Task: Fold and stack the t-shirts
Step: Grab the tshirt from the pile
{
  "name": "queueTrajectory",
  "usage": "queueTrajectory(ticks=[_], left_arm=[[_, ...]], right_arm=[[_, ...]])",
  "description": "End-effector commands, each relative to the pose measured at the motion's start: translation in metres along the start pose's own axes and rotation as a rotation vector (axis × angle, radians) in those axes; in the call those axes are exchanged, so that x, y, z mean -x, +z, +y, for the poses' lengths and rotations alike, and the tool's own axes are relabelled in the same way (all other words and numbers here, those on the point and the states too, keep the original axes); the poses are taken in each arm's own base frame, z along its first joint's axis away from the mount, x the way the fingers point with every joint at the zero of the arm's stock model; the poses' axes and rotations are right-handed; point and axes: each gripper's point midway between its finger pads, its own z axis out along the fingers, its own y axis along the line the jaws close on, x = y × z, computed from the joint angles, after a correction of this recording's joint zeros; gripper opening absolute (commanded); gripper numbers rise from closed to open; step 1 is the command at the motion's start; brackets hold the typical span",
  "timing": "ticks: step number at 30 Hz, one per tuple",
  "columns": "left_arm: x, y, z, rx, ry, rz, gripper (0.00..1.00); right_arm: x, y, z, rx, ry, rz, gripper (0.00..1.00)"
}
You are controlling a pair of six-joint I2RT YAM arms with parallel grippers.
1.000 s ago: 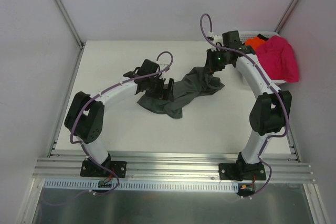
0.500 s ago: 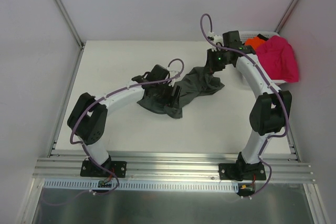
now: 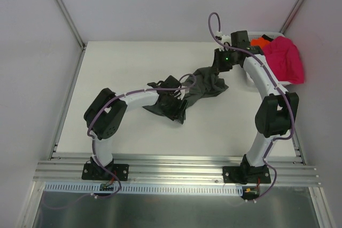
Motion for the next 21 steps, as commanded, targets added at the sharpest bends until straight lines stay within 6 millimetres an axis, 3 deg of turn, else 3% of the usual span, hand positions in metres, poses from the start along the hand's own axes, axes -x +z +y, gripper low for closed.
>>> queueTrajectory(ticks=[1, 7, 16, 21], left_arm=[[0.012, 0.001, -0.012, -0.002, 0.031, -0.016, 0.57], [0.021, 0.007, -0.02, 0.012, 0.065, -0.028, 0.56], [0.039, -0.015, -0.025, 0.103, 0.141, -0.118, 0.53], [0.044, -0.009, -0.023, 0.12, 0.157, -0.118, 0.52]], right_arm=[[0.016, -0.012, 0.004, 0.018, -0.012, -0.047, 0.01], [0.014, -0.014, 0.001, 0.02, 0.003, -0.053, 0.01], [0.019, -0.018, 0.0, 0.025, 0.013, -0.068, 0.01], [0.02, -0.02, -0.005, 0.016, 0.018, -0.074, 0.01]])
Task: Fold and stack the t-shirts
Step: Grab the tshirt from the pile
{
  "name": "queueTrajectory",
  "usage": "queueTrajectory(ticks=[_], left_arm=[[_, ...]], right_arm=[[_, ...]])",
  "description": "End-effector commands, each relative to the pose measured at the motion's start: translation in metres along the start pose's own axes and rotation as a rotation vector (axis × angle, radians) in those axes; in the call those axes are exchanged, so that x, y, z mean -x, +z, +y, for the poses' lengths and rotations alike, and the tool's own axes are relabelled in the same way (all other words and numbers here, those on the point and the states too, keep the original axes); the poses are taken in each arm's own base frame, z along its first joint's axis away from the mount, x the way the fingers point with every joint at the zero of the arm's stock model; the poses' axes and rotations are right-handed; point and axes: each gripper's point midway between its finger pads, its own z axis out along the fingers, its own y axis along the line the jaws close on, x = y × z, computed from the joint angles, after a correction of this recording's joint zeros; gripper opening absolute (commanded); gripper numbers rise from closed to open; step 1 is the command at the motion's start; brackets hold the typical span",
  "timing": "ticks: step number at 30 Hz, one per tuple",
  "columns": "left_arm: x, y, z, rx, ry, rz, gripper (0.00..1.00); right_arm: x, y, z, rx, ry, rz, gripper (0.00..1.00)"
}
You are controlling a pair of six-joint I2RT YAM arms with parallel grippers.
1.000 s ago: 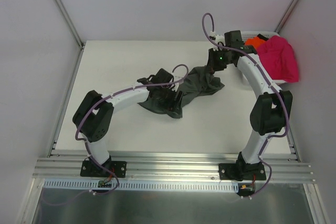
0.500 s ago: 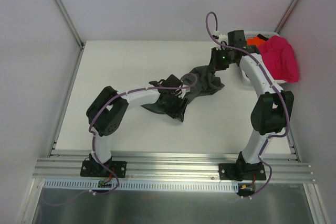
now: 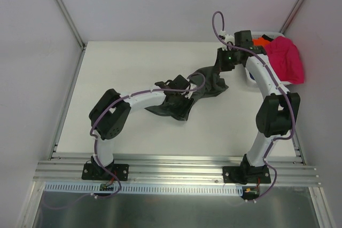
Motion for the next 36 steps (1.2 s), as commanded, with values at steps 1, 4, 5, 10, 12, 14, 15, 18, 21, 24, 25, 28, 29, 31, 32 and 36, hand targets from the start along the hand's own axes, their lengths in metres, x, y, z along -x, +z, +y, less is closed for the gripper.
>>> queueTrajectory(ticks=[1, 4, 5, 10, 12, 14, 15, 18, 21, 24, 25, 28, 29, 31, 32, 36], left_arm=[[0.024, -0.013, -0.007, 0.018, 0.049, -0.064, 0.51], [0.025, -0.002, -0.003, 0.029, 0.042, -0.047, 0.42], [0.025, 0.001, -0.003, 0.031, 0.042, -0.043, 0.4], [0.028, 0.012, 0.001, 0.04, 0.044, -0.031, 0.4], [0.026, 0.016, 0.001, 0.038, 0.039, -0.022, 0.4], [0.026, 0.018, 0.001, 0.037, 0.032, -0.017, 0.4], [0.024, 0.021, 0.003, 0.041, 0.031, -0.009, 0.39], [0.025, 0.024, 0.005, 0.045, 0.034, -0.008, 0.32], [0.025, 0.025, 0.007, 0.057, 0.032, -0.007, 0.15], [0.026, 0.024, 0.007, 0.063, 0.034, -0.011, 0.07], [0.027, 0.023, 0.008, 0.068, 0.033, -0.016, 0.06], [0.031, 0.016, 0.01, 0.077, 0.043, -0.035, 0.04], [0.033, 0.012, 0.012, 0.087, 0.056, -0.043, 0.01], [0.038, -0.001, 0.015, 0.099, 0.072, -0.07, 0.0], [0.041, -0.007, 0.022, 0.139, 0.083, -0.089, 0.0], [0.056, -0.048, 0.05, 0.258, 0.089, -0.186, 0.0]], right_arm=[[0.018, -0.015, 0.004, 0.011, -0.013, -0.061, 0.01], [0.015, -0.013, 0.001, 0.006, -0.009, -0.055, 0.0], [0.014, -0.013, -0.001, 0.003, -0.007, -0.052, 0.01], [0.013, -0.015, -0.003, 0.002, -0.001, -0.053, 0.01], [0.014, -0.015, -0.005, -0.001, 0.002, -0.057, 0.01], [0.016, -0.014, -0.006, -0.002, 0.004, -0.059, 0.01], [0.016, -0.015, -0.006, -0.002, 0.007, -0.061, 0.01], [0.018, -0.013, -0.008, 0.001, 0.009, -0.06, 0.01], [0.018, -0.012, -0.009, 0.0, 0.012, -0.058, 0.01], [0.019, -0.013, -0.009, -0.003, 0.01, -0.056, 0.01], [0.019, -0.015, -0.01, -0.005, 0.01, -0.058, 0.01], [0.02, -0.018, -0.009, -0.012, 0.003, -0.063, 0.01], [0.021, -0.02, -0.01, -0.016, -0.001, -0.068, 0.01], [0.025, -0.025, -0.011, -0.029, -0.01, -0.082, 0.01], [0.027, -0.027, -0.012, -0.034, -0.014, -0.089, 0.01], [0.034, -0.038, -0.015, -0.053, -0.02, -0.116, 0.01]])
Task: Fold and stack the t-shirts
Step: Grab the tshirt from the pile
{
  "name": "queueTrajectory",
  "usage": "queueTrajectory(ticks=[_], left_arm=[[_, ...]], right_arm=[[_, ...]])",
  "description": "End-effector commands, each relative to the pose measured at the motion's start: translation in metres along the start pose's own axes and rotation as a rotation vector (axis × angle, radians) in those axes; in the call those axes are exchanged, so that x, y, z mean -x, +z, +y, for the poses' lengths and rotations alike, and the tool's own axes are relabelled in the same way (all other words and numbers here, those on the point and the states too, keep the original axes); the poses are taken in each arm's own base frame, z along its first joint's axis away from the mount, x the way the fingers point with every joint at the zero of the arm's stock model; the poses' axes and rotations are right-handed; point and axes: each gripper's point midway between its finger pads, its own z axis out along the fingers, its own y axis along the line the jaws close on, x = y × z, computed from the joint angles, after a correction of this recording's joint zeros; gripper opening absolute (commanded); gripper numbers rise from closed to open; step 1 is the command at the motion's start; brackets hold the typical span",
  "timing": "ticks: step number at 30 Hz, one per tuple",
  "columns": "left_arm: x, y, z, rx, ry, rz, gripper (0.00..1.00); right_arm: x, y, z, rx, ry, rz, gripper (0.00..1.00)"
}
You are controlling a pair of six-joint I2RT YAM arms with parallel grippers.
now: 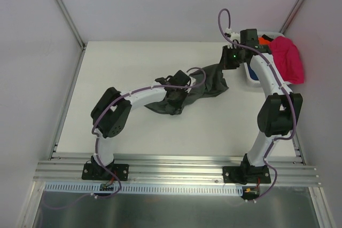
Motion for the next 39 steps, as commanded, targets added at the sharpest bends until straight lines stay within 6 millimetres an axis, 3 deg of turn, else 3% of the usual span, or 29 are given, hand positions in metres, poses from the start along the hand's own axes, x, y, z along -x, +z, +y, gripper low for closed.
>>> queueTrajectory(ticks=[1, 15, 21, 22, 26, 29, 32, 35, 39], left_arm=[[0.033, -0.058, 0.043, 0.144, 0.019, -0.144, 0.0], [0.086, -0.186, 0.182, 0.405, -0.039, -0.419, 0.0], [0.115, -0.242, 0.204, 0.475, 0.004, -0.539, 0.0], [0.116, -0.25, 0.209, 0.492, 0.015, -0.548, 0.0], [0.117, -0.292, 0.21, 0.527, 0.05, -0.62, 0.0], [0.112, -0.307, 0.207, 0.549, 0.099, -0.633, 0.0], [0.107, -0.306, 0.205, 0.531, 0.133, -0.626, 0.0], [0.101, -0.294, 0.209, 0.517, 0.114, -0.601, 0.0], [0.101, -0.287, 0.211, 0.507, 0.113, -0.587, 0.0]], right_arm=[[0.03, -0.031, 0.003, -0.025, -0.045, -0.099, 0.01], [0.07, -0.082, 0.006, -0.081, -0.121, -0.225, 0.01], [0.085, -0.111, 0.024, -0.068, -0.113, -0.288, 0.01], [0.087, -0.123, 0.03, -0.069, -0.124, -0.314, 0.01], [0.076, -0.141, 0.038, -0.073, -0.14, -0.327, 0.01], [0.061, -0.146, 0.042, -0.068, -0.137, -0.318, 0.01], [0.052, -0.14, 0.038, -0.076, -0.122, -0.298, 0.01], [0.044, -0.125, 0.031, -0.069, -0.079, -0.26, 0.01], [0.049, -0.11, 0.027, -0.042, -0.054, -0.238, 0.0]])
